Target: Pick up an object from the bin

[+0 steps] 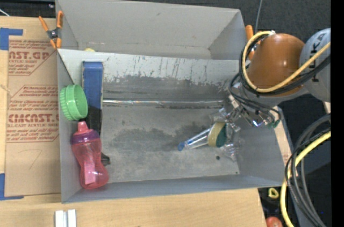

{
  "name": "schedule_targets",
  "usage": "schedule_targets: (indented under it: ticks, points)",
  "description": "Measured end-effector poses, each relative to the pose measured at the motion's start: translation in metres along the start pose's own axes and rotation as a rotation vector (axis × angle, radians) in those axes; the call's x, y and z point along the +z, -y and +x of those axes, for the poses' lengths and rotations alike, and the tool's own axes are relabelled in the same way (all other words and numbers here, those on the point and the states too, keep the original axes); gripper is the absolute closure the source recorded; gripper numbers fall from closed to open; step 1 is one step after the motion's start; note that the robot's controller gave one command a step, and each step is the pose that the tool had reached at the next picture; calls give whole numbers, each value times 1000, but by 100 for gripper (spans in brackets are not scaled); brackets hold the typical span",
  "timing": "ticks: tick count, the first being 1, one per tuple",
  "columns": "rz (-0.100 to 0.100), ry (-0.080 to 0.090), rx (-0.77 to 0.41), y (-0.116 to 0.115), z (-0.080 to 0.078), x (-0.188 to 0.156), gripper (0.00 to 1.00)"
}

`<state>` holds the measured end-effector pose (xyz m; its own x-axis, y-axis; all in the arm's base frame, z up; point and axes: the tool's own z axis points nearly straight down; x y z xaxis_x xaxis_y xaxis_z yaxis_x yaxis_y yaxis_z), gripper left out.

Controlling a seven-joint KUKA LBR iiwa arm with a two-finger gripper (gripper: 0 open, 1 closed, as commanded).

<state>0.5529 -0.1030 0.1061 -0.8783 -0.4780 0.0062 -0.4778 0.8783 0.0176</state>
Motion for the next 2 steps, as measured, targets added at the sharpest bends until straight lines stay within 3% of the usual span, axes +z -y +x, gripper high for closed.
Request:
schedule_targets:
  ticks: [1,2]
  points:
    - [3,2,-112,17,15,11,100]
    - [7,12,-167,4,12,37,100]
